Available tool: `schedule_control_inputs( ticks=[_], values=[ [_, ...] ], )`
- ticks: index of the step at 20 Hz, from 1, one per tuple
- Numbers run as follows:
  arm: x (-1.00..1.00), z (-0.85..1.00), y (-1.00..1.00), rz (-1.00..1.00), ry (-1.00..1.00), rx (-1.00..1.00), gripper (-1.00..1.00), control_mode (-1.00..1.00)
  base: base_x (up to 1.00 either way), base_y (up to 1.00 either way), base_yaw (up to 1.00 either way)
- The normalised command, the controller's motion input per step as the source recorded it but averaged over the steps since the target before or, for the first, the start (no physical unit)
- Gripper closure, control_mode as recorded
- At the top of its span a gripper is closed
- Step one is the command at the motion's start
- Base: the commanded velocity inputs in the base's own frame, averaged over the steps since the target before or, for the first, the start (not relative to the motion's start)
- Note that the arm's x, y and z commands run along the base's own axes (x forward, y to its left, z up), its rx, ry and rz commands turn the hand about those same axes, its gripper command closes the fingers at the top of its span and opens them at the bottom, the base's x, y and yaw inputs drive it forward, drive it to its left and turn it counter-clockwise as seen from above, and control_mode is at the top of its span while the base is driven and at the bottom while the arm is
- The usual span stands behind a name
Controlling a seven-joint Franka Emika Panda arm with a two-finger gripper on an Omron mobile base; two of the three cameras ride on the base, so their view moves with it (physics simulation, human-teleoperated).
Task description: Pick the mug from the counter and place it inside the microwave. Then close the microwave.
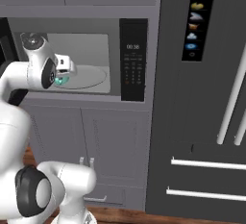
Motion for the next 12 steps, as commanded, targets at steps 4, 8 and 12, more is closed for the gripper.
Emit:
schedule_control_inputs(
  ticks=[4, 8, 12],
  values=[
    [0.16, -0.24, 0.0, 0.0, 0.0, 0.0, 1.0, -1.0, 0.0, 0.0, 0.0],
    [0.13, -0.06, 0.04, 0.0, 0.0, -0.01, 1.0, -1.0, 0.0, 0.0, 0.0],
    [0.14, -0.04, 0.14, 0.0, 0.0, -0.01, 1.0, -1.0, 0.0, 0.0, 0.0]
  ],
)
